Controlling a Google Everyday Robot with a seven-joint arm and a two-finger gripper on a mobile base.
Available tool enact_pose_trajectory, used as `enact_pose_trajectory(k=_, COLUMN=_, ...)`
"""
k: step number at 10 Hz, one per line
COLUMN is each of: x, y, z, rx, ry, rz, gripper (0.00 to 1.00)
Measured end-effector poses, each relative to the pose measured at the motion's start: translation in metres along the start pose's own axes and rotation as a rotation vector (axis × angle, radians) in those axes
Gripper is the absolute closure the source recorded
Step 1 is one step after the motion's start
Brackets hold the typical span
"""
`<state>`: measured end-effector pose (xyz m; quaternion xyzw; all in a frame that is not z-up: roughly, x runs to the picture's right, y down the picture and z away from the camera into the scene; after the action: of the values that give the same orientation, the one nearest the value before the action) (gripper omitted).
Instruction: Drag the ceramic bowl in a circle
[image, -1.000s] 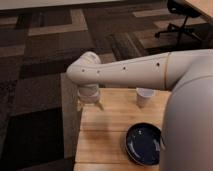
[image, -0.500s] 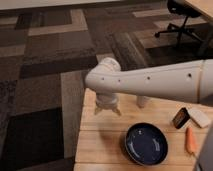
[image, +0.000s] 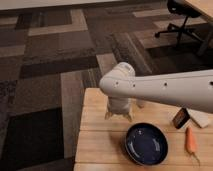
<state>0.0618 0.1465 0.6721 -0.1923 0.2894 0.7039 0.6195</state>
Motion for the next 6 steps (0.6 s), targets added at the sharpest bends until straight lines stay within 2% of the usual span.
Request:
enact_pose_trajectory(k=1, x=0.001, y=-0.003, z=0.001, rx=0.009, ry=0.0, rz=0.007, gripper=0.35)
enact_pose_trajectory(k=2, x=0.003, y=-0.015, z=0.003, rx=0.029, ry=-0.008, rz=0.045, gripper=0.35)
enact_pose_trajectory(k=4, x=0.009, y=-0.024, z=0.006, rx=0.039, ry=-0.011, rz=0.073, gripper=0.35)
enact_pose_trajectory(k=6, x=0.024, y=-0.036, z=0.015, rx=0.069, ry=-0.013, rz=0.093, gripper=0.35)
